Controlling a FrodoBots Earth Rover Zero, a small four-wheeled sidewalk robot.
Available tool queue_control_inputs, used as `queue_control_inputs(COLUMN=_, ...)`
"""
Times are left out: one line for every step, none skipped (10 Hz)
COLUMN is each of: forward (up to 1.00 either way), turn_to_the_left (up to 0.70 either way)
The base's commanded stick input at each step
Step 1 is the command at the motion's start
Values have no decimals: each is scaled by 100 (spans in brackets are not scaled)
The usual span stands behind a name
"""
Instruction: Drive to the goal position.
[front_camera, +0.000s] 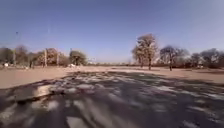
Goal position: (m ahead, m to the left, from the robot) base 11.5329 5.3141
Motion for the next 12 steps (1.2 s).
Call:
queue_control_inputs(forward=70, turn_to_the_left=0)
queue_control_inputs(forward=70, turn_to_the_left=0)
queue_control_inputs(forward=70, turn_to_the_left=0)
queue_control_inputs(forward=70, turn_to_the_left=0)
queue_control_inputs(forward=70, turn_to_the_left=0)
queue_control_inputs(forward=70, turn_to_the_left=0)
queue_control_inputs(forward=70, turn_to_the_left=0)
queue_control_inputs(forward=70, turn_to_the_left=2)
queue_control_inputs(forward=70, turn_to_the_left=6)
queue_control_inputs(forward=70, turn_to_the_left=9)
queue_control_inputs(forward=70, turn_to_the_left=12)
queue_control_inputs(forward=70, turn_to_the_left=16)
